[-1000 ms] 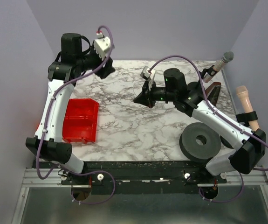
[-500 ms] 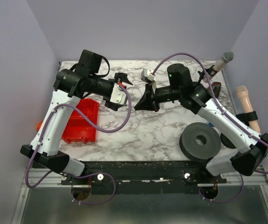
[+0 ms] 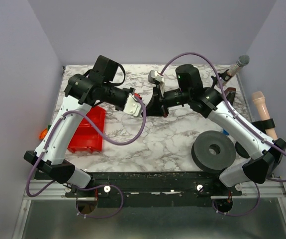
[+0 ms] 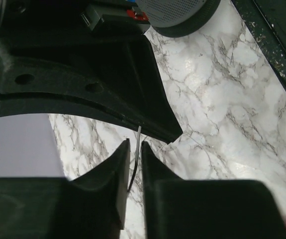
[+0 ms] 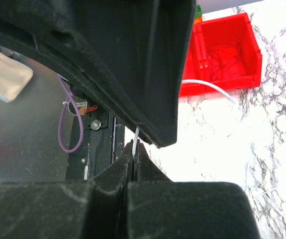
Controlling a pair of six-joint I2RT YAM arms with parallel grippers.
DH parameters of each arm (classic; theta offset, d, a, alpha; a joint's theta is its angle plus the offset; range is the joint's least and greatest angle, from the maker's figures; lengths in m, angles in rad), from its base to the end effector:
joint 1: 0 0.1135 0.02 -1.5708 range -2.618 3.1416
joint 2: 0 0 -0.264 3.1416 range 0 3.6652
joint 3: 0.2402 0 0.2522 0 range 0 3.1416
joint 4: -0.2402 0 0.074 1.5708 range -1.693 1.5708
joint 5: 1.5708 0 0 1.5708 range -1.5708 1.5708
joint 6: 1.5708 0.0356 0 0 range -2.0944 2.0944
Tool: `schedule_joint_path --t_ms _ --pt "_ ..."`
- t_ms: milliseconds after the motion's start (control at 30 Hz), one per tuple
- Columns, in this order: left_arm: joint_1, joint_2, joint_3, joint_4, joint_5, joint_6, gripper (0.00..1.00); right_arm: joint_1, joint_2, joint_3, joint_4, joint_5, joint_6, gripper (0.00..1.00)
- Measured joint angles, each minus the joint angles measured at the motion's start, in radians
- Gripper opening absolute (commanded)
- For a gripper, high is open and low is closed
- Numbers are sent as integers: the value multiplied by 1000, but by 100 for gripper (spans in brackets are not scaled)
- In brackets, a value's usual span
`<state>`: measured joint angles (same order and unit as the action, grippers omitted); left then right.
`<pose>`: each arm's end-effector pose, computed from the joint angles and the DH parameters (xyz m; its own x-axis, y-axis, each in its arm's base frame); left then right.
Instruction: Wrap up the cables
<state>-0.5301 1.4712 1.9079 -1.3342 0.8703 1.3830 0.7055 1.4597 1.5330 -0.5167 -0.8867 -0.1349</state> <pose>0.2026 -0.1503 0.4584 0.5983 0.3833 -0.7036 0.8002 -0.3295 0.5010 0.2241 0.2271 0.4122 -0.1969 -0.2793 -0.9398 -0.9781 -0.0105 0.2080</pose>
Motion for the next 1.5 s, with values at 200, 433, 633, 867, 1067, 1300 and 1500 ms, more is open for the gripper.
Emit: schedule_joint_path --t_ms 200,433,633,867,1067,1300,1500 --pt "-2 0 0 0 -26 -74 0 -6 1 0 -1 20 14 42" --pt "-2 -15 -113 91 -140 -313 0 -8 -77 -74 7 271 108 100" --pt "38 -33 -301 310 -247 -592 0 -16 -344 -317 -18 721 303 100" --pt "78 -39 -409 503 -285 -813 0 -66 -418 -454 -201 1085 606 100" --pt "78 -71 -445 578 -284 -873 0 -92 -337 -509 -407 1238 882 100" --pt "79 -104 -454 608 -279 -883 0 -117 -446 -638 -508 1285 1146 100" --pt "79 -105 -454 613 -270 -882 0 -250 -491 -747 -515 1279 1237 100"
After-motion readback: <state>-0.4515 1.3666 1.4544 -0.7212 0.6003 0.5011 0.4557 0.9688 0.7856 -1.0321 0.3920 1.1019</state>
